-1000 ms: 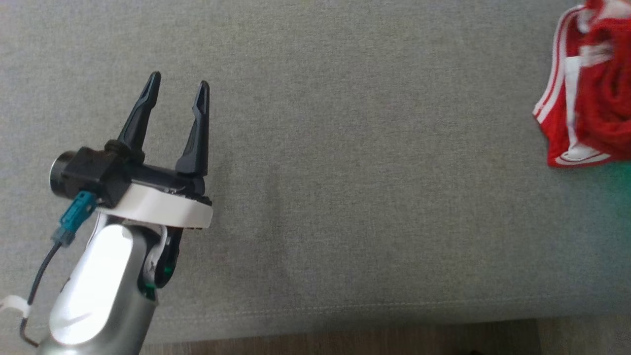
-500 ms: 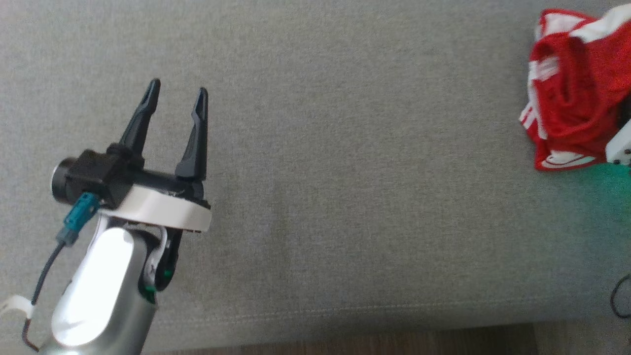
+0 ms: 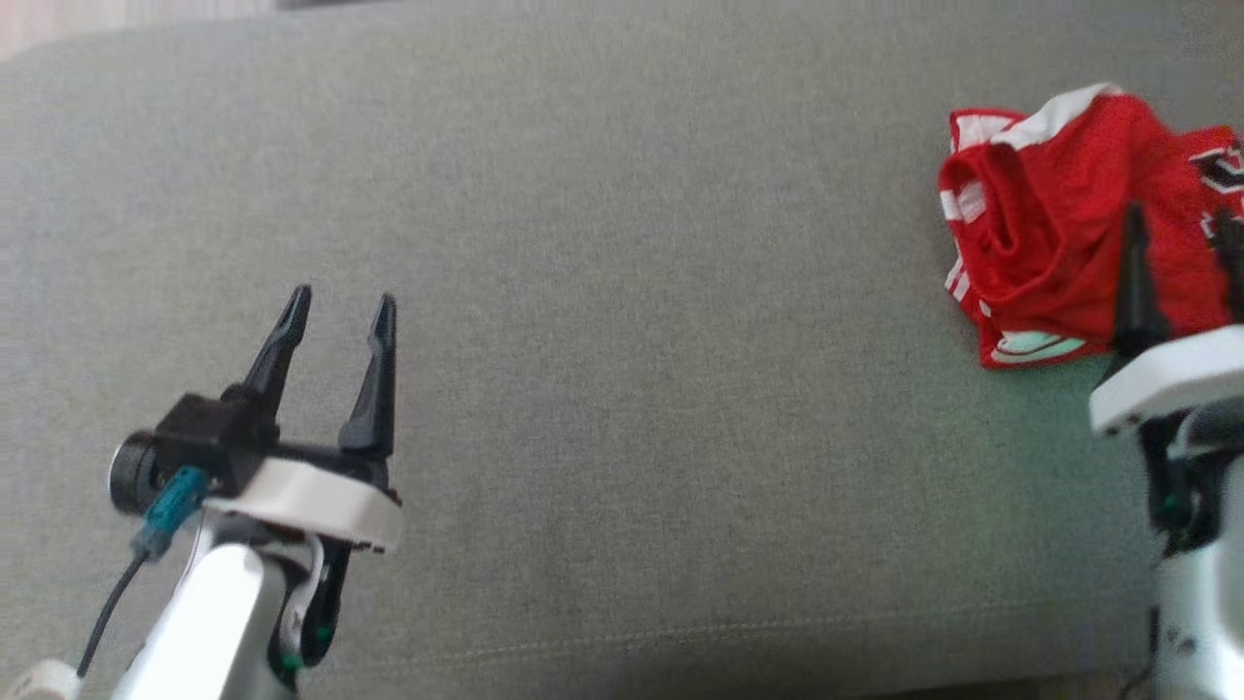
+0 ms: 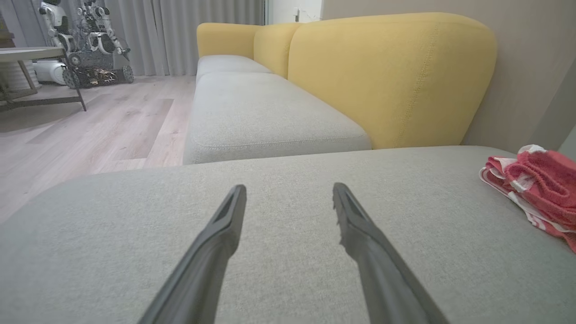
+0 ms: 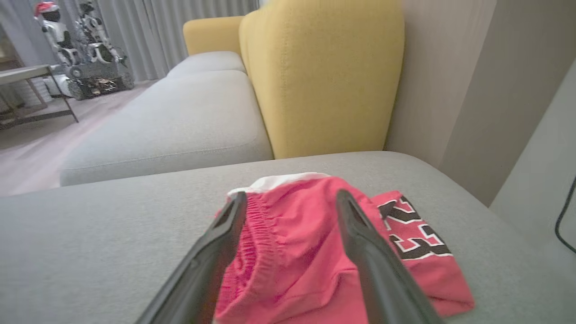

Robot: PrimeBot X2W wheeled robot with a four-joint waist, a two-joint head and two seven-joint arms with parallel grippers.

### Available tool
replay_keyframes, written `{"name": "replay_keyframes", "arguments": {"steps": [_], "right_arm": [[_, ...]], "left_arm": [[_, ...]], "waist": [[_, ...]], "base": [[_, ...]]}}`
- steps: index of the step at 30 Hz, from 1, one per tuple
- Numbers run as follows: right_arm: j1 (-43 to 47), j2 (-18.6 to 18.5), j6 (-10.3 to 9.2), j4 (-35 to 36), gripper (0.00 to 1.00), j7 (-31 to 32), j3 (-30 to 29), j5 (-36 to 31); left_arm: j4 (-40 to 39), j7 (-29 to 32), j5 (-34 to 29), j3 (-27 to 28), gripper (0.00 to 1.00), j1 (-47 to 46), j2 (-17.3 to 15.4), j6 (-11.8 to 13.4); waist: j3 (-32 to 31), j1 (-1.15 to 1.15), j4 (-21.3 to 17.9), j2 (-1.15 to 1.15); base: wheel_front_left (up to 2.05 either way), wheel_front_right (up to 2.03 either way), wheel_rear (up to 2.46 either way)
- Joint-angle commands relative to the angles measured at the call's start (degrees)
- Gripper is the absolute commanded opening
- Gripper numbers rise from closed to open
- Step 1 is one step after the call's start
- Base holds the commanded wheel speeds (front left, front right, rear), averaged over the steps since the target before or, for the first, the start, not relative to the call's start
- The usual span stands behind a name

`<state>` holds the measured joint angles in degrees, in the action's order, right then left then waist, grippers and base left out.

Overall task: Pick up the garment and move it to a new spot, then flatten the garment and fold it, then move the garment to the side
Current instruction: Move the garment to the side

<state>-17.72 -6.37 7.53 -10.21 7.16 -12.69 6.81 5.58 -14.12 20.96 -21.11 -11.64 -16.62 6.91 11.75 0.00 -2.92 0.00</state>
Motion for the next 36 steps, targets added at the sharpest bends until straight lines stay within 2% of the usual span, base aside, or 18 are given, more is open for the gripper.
{"name": "replay_keyframes", "arguments": {"steps": [1,6,13,25,36], "right_arm": [[0.68,0.53,-0.04,4.32,1.00,0.23,2.49,0.46],[5.45,2.52,-0.04,9.68,1.00,-0.43,6.67,0.89],[10.36,3.36,-0.04,12.36,1.00,-1.43,10.63,0.36],[19.42,3.48,-0.04,16.01,1.00,-1.48,11.72,1.73],[21.96,3.48,-0.04,17.40,1.00,-1.01,12.22,2.29]], "left_arm": [[-1.71,0.24,0.49,2.88,1.00,-0.27,-2.03,0.52],[-2.33,0.72,1.37,3.65,1.00,2.50,-2.82,1.34],[-2.75,0.99,2.34,3.81,1.00,5.28,-3.42,1.59],[-2.01,1.05,2.33,2.63,1.00,9.23,-4.33,1.69],[-2.51,1.32,2.12,1.91,1.00,10.61,-5.09,1.99]], "waist": [[-2.08,0.00,0.74,0.00],[-4.41,0.00,2.53,0.00],[-6.80,0.00,4.73,0.00],[-11.99,0.00,4.78,0.00],[-13.70,0.00,4.61,0.00]], "base": [[0.00,0.00,0.00],[0.00,0.00,0.00],[0.00,0.00,0.00],[0.00,0.00,0.00],[0.00,0.00,0.00]]}}
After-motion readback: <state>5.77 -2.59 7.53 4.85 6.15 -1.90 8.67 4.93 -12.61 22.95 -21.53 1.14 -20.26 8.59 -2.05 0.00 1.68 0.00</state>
